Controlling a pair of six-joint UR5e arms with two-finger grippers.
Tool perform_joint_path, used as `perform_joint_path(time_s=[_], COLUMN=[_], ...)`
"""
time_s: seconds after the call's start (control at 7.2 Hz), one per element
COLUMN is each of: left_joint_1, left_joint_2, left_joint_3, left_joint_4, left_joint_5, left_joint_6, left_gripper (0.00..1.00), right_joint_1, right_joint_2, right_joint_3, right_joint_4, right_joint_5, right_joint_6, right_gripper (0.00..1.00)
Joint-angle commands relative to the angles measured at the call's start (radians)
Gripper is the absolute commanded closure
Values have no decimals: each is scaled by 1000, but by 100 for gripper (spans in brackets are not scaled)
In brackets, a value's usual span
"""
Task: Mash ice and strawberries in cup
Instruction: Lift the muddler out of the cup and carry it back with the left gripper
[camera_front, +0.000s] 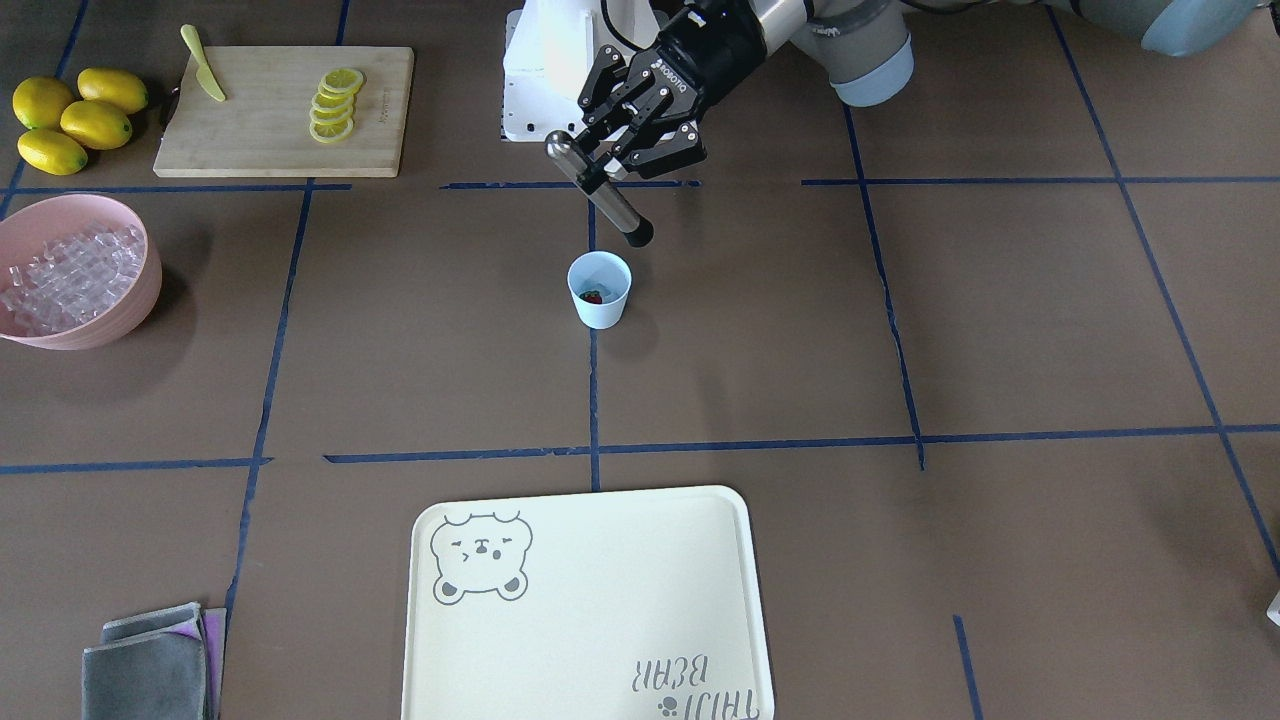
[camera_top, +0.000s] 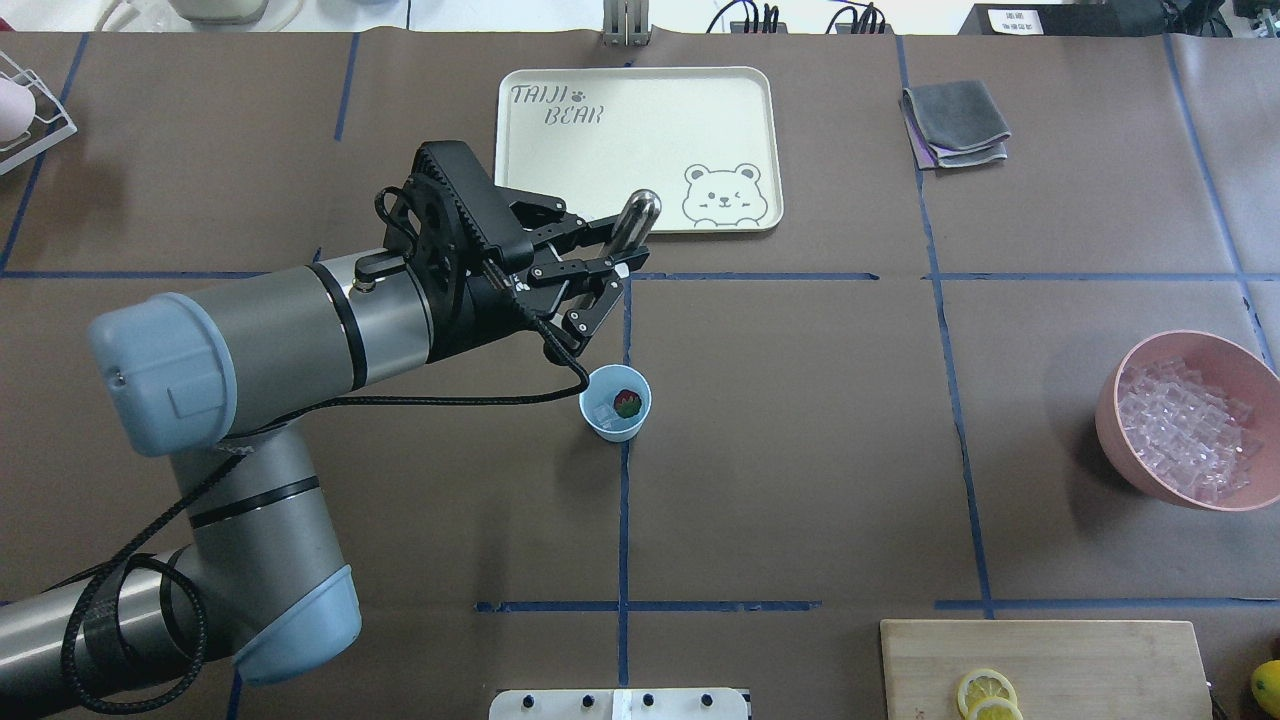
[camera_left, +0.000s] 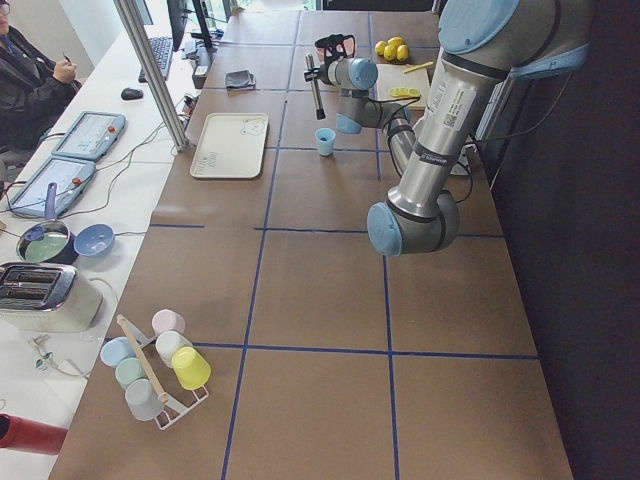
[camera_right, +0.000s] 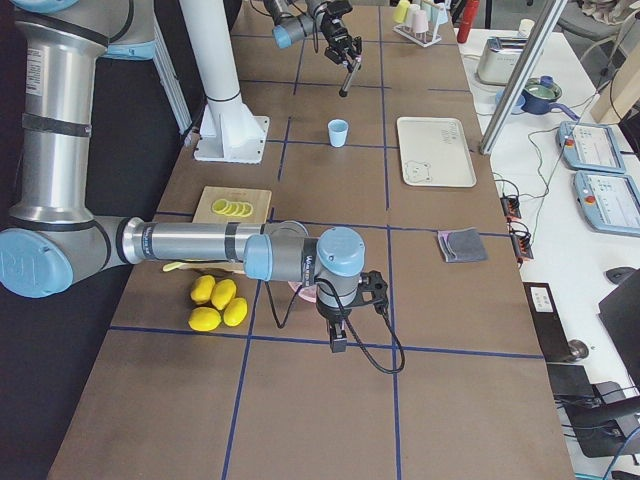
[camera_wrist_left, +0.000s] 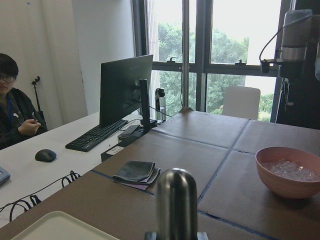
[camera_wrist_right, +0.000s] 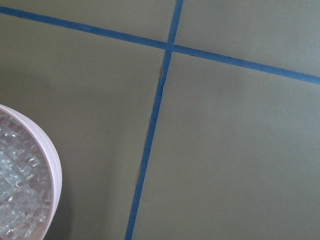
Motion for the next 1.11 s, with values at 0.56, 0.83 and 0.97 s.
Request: perform_joint_path(time_s=[0.56, 0.83, 0.97], left_joint_1=[-286, -419, -479], left_joint_2=[-1, -3, -1], left_joint_3=[-44, -40, -40], left_joint_4=[832, 1093, 1176], left_joint_5=[-300, -402, -444], left_joint_6=[274, 317, 316], left_gripper=[100, 100, 100], right_joint_1=[0, 0, 0], right_joint_2=[-2, -2, -2], right_joint_3=[0, 0, 0], right_joint_4=[0, 0, 0], right_joint_5=[0, 1, 1], right_joint_6=[-2, -2, 0], right_gripper=[1, 1, 1])
